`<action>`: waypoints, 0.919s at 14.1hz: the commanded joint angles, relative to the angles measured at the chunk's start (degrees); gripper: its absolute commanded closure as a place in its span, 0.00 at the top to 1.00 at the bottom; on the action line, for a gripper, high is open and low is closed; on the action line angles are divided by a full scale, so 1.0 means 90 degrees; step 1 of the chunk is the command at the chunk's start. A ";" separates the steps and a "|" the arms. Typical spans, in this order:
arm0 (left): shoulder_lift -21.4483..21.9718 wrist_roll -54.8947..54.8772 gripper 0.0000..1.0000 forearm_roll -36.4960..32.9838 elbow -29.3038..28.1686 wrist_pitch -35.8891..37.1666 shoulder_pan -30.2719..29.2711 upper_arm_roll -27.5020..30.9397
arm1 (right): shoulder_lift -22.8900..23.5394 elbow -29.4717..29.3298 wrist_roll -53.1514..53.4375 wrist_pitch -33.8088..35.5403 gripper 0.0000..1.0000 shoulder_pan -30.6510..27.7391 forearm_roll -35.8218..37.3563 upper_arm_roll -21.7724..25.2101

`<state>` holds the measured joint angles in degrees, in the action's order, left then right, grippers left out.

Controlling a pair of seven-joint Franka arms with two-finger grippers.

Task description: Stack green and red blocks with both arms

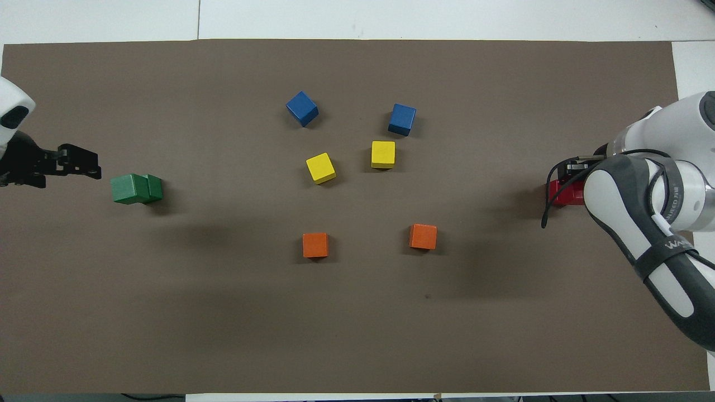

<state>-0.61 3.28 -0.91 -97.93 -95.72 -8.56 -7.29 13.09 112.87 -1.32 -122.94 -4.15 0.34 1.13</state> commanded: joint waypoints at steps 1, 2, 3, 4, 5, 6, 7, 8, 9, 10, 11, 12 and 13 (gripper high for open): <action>0.0380 -0.0072 1.00 0.0023 -0.0067 0.0517 0.0052 0.0010 | -0.0234 0.0301 -0.0078 -0.0197 0.00 -0.0115 0.0011 -0.0067; 0.0497 -0.0072 1.00 0.0023 -0.0076 0.0577 0.0052 0.0000 | -0.0234 0.0301 -0.0078 -0.0197 0.00 -0.0115 0.0011 -0.0067; 0.0536 -0.0072 1.00 0.0023 -0.0067 0.0654 0.0052 -0.0010 | -0.0224 0.0310 -0.0068 -0.0245 0.00 -0.0115 0.0011 -0.0067; 0.0575 -0.0081 1.00 0.0023 -0.0047 0.0713 0.0062 -0.0010 | -0.0224 0.0310 -0.0078 -0.0294 0.00 -0.0115 0.0011 -0.0067; 0.0605 -0.0081 1.00 0.0023 -0.0095 0.0617 0.0120 -0.0010 | -0.0224 0.0320 -0.0078 -0.0295 0.00 -0.0115 0.0011 -0.0067; 0.0605 -0.0072 1.00 0.0033 -0.0144 0.0520 0.0401 0.0096 | -0.0224 0.0330 -0.0078 -0.0304 0.00 -0.0115 0.0011 -0.0067; 0.0605 -0.0072 1.00 0.0023 -0.0125 0.0490 0.0713 0.0387 | -0.0224 0.0340 -0.0078 -0.0314 0.00 -0.0115 0.0011 -0.0067; 0.0576 -0.0072 1.00 0.0023 -0.0048 0.0480 0.0978 0.0622 | -0.0224 0.0340 -0.0078 -0.0314 0.00 -0.0115 0.0011 -0.0067; 0.0537 -0.0072 1.00 0.0071 0.0030 0.0470 0.1019 0.0654 | -0.0224 0.0340 -0.0078 -0.0324 0.00 -0.0115 0.0011 -0.0067; 0.0469 -0.0072 1.00 0.0062 0.0108 0.0470 0.1048 0.0664 | -0.0224 0.0340 -0.0078 -0.0324 0.00 -0.0115 0.0011 -0.0067; 0.0314 -0.0072 1.00 0.0062 0.0225 0.0518 0.1068 0.0654 | -0.0224 0.0340 -0.0068 -0.0324 0.00 -0.0105 0.0011 -0.0067; 0.0206 -0.0072 1.00 0.0062 0.0371 0.0596 0.1078 0.0654 | -0.0215 0.0340 -0.0078 -0.0334 0.00 -0.0115 0.0011 -0.0067; 0.0137 -0.0072 1.00 0.0052 0.0460 0.0635 0.1088 0.0644 | -0.0215 0.0340 -0.0078 -0.0334 0.00 -0.0115 0.0011 -0.0067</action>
<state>3.30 2.98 -0.89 -97.29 -90.99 -0.06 -2.63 12.73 114.03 -1.32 -124.44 -4.15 0.34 1.13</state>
